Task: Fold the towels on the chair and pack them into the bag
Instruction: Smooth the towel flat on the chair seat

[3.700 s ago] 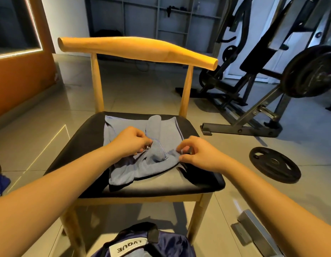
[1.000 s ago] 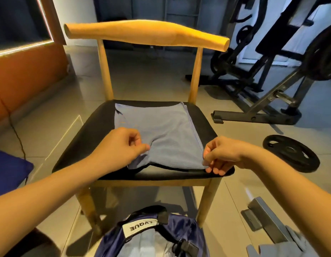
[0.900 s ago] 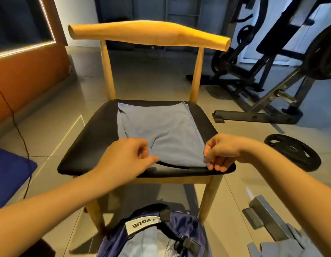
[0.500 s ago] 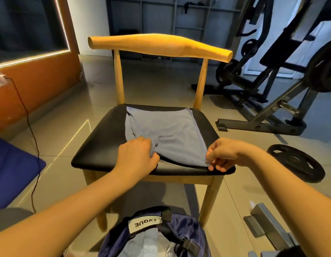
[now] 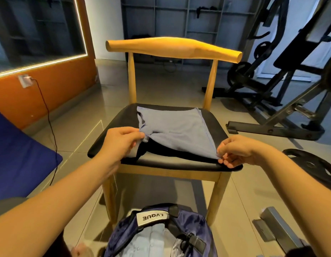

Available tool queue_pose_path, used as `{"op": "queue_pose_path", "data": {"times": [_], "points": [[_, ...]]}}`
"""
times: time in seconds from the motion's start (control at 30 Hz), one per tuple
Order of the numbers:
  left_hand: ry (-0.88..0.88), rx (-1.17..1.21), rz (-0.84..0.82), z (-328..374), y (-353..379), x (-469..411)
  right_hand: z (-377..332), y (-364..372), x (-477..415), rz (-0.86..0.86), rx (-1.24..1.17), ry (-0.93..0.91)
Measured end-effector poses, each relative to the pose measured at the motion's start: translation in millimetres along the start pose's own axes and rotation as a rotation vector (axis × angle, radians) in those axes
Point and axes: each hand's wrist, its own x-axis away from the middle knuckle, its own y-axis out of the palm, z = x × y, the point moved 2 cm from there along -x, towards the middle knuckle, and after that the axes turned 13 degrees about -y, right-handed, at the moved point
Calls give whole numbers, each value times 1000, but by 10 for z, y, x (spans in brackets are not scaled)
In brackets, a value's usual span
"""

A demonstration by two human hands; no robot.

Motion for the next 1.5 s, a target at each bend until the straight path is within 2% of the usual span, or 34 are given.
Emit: {"op": "queue_pose_path", "data": {"times": [0.1,0.2,0.27,0.33,0.47,0.63,0.77,0.87,1.07,1.17,1.27,1.4,1.47,1.5], "points": [[-100,221,-90,-113,-110,-85,40,-37,4,62,-23,-3],[-275,364,-148,-227,-189,-119,68,-35,21,119,-32,-8],[-386,327,-131,-342,-209,-92,81,-22,39,132,-40,-6],[-421,196,-87,-414,-181,-39,78,-14,55,134,-44,-3],[-223,-59,45,-440,-94,70,72,-10,71,147,-27,3],[-61,54,176,-468,-119,144,76,1,93,161,-26,8],[-64,155,193,-453,-105,144,64,1,95,180,-25,14],[-134,218,179,-450,-149,60,67,-18,87,203,-41,14],[-176,282,105,-402,-245,-67,121,-93,56,249,-176,37],[-121,191,64,-373,-236,-25,131,-116,77,237,-191,55],[-49,62,-27,-317,-230,69,149,-118,137,222,-85,54],[155,-484,-8,-361,-241,132,191,-87,212,257,71,18],[93,-707,-21,-477,-213,115,193,-55,240,290,117,-3],[23,-718,-30,-530,-190,114,188,-41,253,298,131,-8]]}}
